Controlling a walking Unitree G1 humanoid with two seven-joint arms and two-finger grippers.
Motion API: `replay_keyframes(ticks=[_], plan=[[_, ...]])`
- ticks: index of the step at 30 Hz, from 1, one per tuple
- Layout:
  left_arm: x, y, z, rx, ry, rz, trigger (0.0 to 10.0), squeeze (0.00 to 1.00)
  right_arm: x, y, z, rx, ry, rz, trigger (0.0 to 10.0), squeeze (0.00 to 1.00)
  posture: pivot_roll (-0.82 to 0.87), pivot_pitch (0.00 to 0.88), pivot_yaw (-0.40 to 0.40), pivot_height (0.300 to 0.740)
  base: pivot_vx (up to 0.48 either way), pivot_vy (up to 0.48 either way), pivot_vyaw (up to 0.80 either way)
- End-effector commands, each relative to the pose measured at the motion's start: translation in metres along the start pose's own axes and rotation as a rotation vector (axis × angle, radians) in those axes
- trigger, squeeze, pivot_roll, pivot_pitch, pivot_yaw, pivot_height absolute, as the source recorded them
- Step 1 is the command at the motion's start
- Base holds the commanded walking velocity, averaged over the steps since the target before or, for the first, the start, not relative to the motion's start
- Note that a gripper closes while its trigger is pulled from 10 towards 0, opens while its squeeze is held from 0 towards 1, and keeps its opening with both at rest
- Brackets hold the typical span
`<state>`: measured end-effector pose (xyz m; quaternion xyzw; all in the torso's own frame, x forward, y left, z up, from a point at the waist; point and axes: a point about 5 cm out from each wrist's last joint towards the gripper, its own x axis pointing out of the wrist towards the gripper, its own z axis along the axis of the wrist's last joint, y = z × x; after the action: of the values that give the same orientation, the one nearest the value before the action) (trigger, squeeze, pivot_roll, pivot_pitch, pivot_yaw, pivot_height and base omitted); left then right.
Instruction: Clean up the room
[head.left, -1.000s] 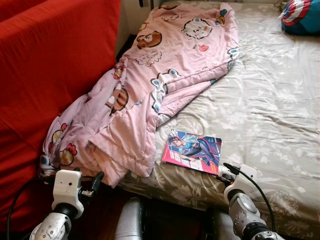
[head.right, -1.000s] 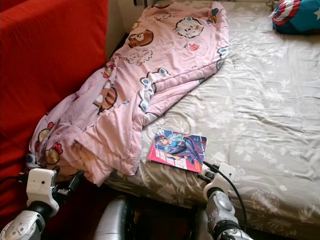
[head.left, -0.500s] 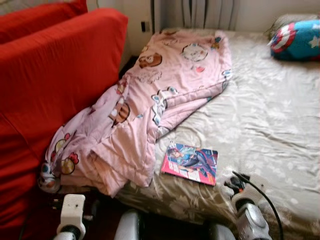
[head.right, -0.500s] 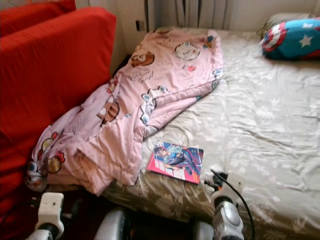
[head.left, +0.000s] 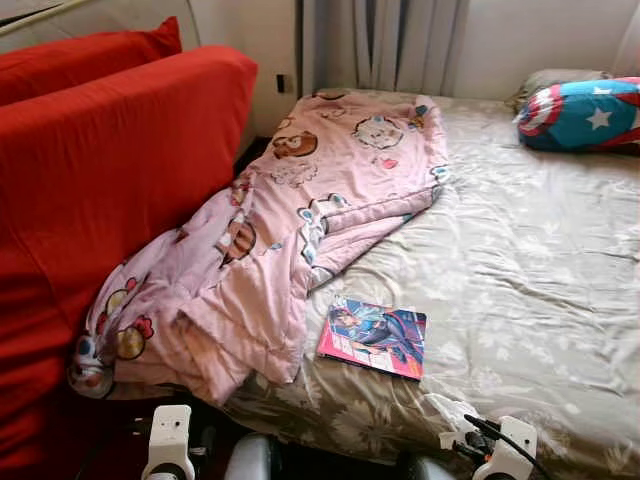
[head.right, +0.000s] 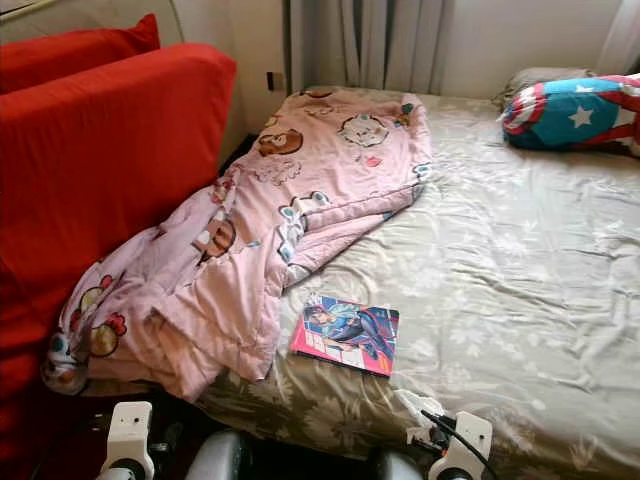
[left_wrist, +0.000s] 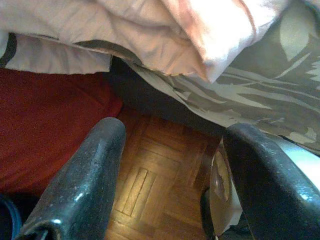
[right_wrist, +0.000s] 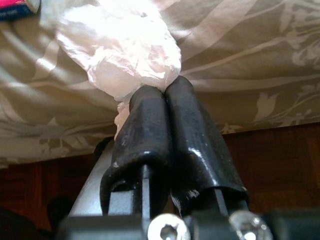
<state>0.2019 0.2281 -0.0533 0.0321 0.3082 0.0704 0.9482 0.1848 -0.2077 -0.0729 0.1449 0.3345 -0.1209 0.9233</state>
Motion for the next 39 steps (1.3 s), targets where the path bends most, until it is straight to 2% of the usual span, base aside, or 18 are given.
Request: replay_keyframes(ticks=[1, 5, 11, 15, 18, 26, 29, 33, 39], plan=[[0.000, 0.002, -0.003, -0.001, 0.011, 0.014, 10.0, 0.00, 0.001, 0.002, -0.002, -0.007, 0.023, -0.003, 10.0, 0.00, 0.04, 0.000, 0.002, 0.638, 0.000, 0.000, 0.00], [0.000, -0.003, -0.007, 0.010, 0.041, 0.004, 10.0, 0.00, 0.000, 0.004, -0.007, -0.018, 0.064, 0.004, 10.0, 0.00, 0.03, 0.000, 0.012, 0.658, 0.000, 0.000, 0.00], [-0.002, 0.000, -0.016, -0.003, 0.089, 0.026, 10.0, 0.00, -0.003, 0.001, -0.017, -0.036, 0.120, -0.002, 10.0, 0.00, 0.03, 0.000, 0.008, 0.688, 0.000, 0.000, 0.00], [-0.003, -0.001, -0.021, -0.009, 0.119, 0.030, 10.0, 0.00, -0.010, -0.011, -0.029, -0.064, 0.183, -0.017, 10.0, 0.00, 0.03, 0.000, 0.001, 0.713, 0.000, 0.000, 0.00], [-0.004, -0.004, -0.024, -0.009, 0.140, 0.030, 10.0, 0.00, -0.015, -0.020, -0.038, -0.089, 0.234, -0.039, 10.0, 0.00, 0.03, 0.000, -0.004, 0.713, 0.000, 0.000, 0.00], [-0.004, -0.007, -0.027, 0.007, 0.164, 0.012, 10.0, 0.00, -0.019, -0.024, -0.042, -0.094, 0.252, -0.026, 10.0, 0.00, 0.03, 0.000, -0.011, 0.713, 0.000, 0.000, 0.00], [-0.004, -0.010, -0.027, -0.005, 0.172, -0.004, 10.0, 0.00, -0.018, -0.019, -0.043, -0.130, 0.254, -0.010, 10.0, 0.00, 0.04, 0.000, -0.013, 0.713, 0.000, 0.000, 0.00], [-0.004, -0.023, -0.028, 0.066, 0.182, -0.104, 10.0, 0.00, -0.018, -0.018, -0.043, -0.126, 0.255, -0.016, 10.0, 0.00, 0.02, 0.000, 0.009, 0.713, 0.000, 0.000, 0.00], [-0.004, -0.017, -0.028, 0.036, 0.189, -0.061, 10.0, 0.00, -0.017, -0.014, -0.044, -0.149, 0.261, -0.012, 10.0, 0.00, 0.00, 0.000, 0.021, 0.713, 0.000, 0.000, 0.00]])
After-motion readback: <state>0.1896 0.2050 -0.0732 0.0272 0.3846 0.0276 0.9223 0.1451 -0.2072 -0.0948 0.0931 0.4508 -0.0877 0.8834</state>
